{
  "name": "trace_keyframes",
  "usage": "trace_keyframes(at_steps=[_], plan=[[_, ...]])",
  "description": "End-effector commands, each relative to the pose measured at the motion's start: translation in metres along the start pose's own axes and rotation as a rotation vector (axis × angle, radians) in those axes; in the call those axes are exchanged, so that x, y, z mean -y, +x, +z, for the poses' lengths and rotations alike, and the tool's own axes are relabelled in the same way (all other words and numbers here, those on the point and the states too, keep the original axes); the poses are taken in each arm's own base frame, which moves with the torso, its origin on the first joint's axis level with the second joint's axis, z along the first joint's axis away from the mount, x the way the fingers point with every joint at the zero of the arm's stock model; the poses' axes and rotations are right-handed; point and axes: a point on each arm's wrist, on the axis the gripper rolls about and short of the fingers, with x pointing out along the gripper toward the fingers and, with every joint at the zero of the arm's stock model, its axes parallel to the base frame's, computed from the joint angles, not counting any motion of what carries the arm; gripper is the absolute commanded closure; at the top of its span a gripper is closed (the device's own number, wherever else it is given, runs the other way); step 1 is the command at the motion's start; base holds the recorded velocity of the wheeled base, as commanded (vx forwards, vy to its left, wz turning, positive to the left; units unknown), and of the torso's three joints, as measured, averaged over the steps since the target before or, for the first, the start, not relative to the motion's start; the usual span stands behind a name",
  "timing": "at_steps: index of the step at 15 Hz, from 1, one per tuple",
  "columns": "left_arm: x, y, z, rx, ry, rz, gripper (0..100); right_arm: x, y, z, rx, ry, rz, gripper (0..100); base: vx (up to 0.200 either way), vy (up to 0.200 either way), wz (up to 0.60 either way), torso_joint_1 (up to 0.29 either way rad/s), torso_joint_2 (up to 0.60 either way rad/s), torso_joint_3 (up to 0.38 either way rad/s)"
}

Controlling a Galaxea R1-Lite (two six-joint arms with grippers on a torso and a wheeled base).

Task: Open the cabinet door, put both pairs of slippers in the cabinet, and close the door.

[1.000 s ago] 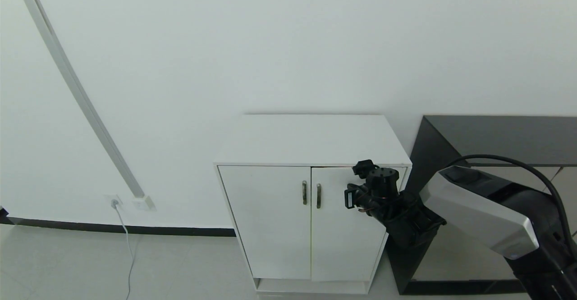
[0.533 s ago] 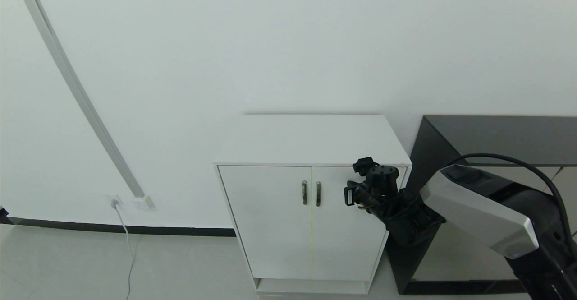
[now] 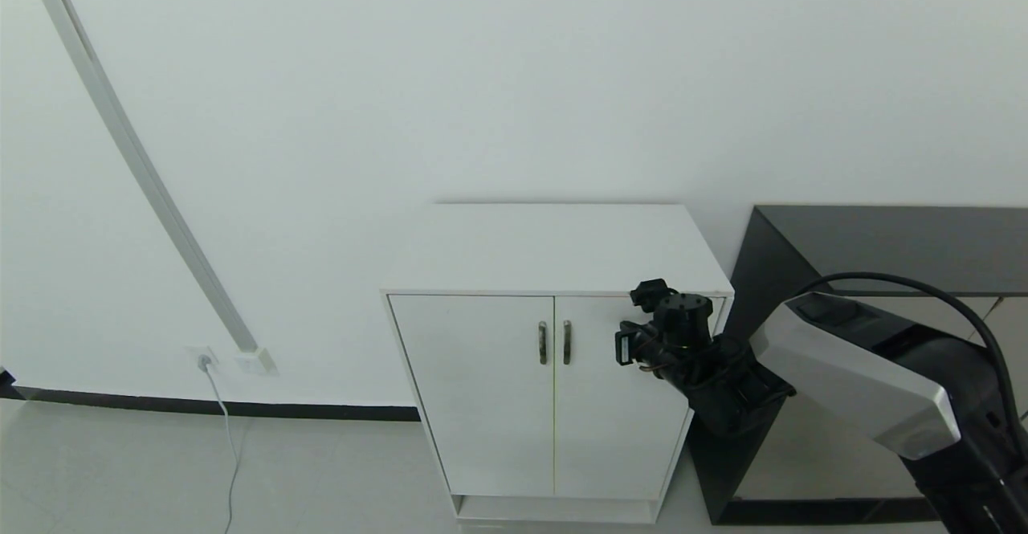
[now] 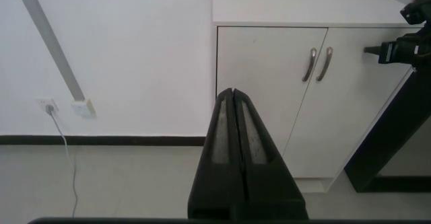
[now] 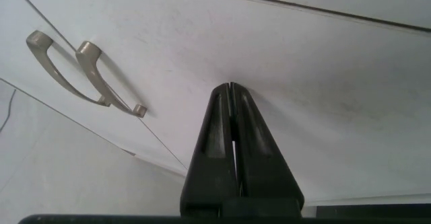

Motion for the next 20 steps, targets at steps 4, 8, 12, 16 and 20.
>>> trace_keyframes(at_steps=[4, 8, 12, 16, 20], plan=[[0.0, 0.0, 0.0, -0.001, 0.0, 0.001, 100, 0.0, 0.002, -0.001, -0.003, -0.001, 0.0, 100, 0.0, 0.0, 0.0, 0.0, 0.0, 0.0], [0.0, 0.0, 0.0, -0.001, 0.0, 0.001, 100, -0.001, -0.03, 0.014, -0.009, -0.002, 0.007, 100, 0.0, 0.0, 0.0, 0.0, 0.0, 0.0], [0.0, 0.0, 0.0, -0.002, 0.0, 0.001, 100, 0.021, -0.096, 0.023, 0.027, 0.015, -0.027, 100, 0.0, 0.0, 0.0, 0.0, 0.0, 0.0], [0.0, 0.0, 0.0, -0.001, 0.0, 0.001, 100, 0.076, -0.194, 0.038, 0.053, 0.046, -0.18, 100, 0.0, 0.0, 0.0, 0.0, 0.0, 0.0], [0.0, 0.0, 0.0, -0.002, 0.0, 0.001, 100, 0.112, -0.277, 0.029, 0.025, 0.087, -0.387, 100, 0.0, 0.0, 0.0, 0.0, 0.0, 0.0]])
